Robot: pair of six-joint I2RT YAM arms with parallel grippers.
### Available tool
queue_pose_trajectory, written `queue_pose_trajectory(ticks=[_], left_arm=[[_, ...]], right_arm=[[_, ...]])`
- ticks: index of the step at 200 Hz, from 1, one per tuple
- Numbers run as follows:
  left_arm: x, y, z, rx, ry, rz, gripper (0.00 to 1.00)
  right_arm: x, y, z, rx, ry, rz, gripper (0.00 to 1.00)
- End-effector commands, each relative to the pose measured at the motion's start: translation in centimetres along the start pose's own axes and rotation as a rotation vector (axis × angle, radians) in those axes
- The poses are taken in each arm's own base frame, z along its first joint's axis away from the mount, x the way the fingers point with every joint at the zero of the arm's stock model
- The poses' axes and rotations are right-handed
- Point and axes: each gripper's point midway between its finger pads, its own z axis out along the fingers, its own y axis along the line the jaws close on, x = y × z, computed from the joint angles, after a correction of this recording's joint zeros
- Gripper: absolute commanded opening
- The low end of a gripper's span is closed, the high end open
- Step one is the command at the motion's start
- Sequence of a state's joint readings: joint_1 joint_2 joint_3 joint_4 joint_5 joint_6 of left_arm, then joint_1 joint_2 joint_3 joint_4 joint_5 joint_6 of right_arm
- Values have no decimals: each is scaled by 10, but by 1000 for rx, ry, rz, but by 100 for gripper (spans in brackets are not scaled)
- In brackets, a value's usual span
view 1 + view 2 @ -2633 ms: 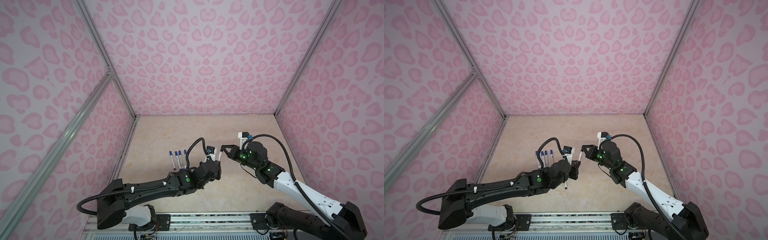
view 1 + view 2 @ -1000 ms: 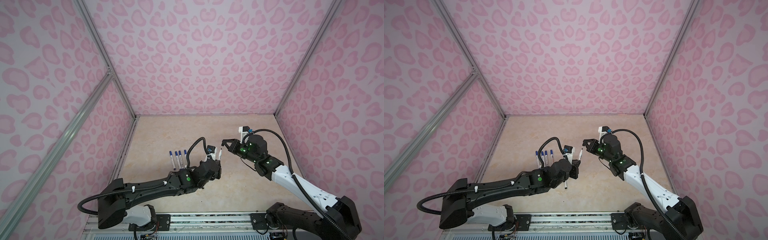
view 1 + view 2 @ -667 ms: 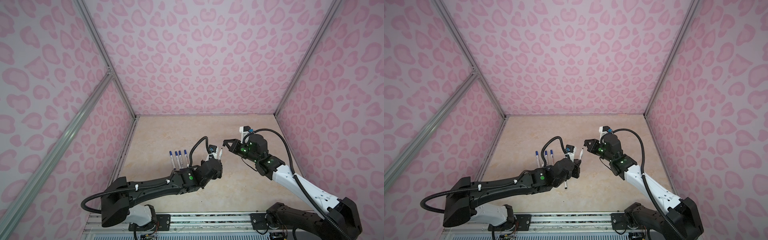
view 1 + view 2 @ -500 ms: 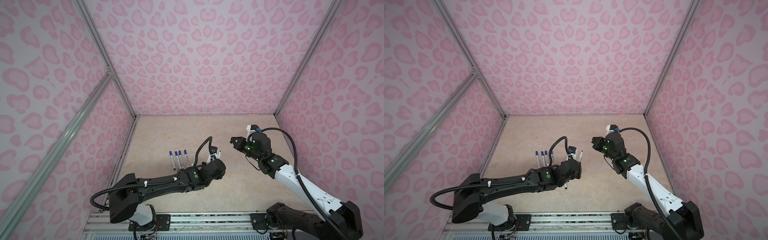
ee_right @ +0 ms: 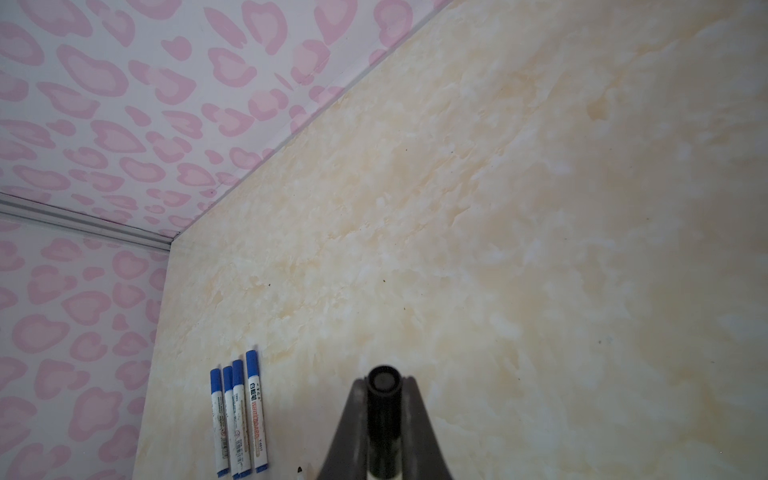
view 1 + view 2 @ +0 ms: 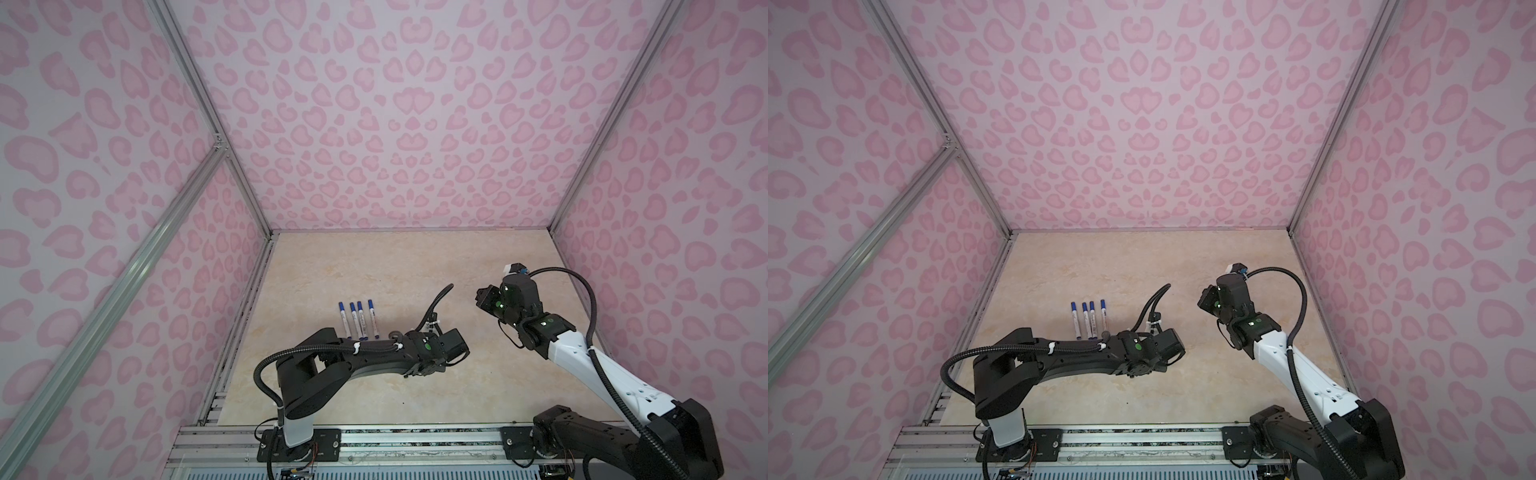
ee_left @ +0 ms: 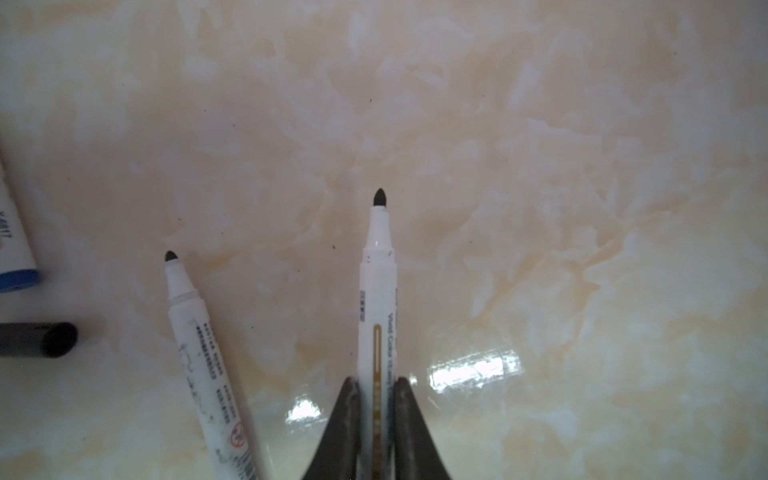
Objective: Insert the pens into the pen caps
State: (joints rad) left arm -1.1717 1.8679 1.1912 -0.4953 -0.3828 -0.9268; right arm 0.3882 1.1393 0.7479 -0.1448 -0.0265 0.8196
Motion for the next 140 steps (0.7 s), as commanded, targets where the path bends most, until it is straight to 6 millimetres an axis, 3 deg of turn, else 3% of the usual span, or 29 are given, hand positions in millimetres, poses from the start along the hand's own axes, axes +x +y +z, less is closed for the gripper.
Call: queue_pose_trajectory(ticks=[1, 62, 78, 111, 140], left_arm=[[8, 3, 7, -30, 47, -11, 3], [21, -1, 21, -27, 100, 3, 3], [25, -3, 24, -21, 122, 7, 13], [34, -2, 24, -18, 169, 25, 22], [39, 1, 16, -8, 195, 36, 41]], right_arm=[[0, -1, 1, 2, -4, -13, 0], [3, -1, 2, -5, 7, -14, 0], [2, 0, 1, -8, 4, -14, 0], [1, 0, -2, -8, 0, -14, 0], [0, 0, -3, -10, -6, -13, 1]])
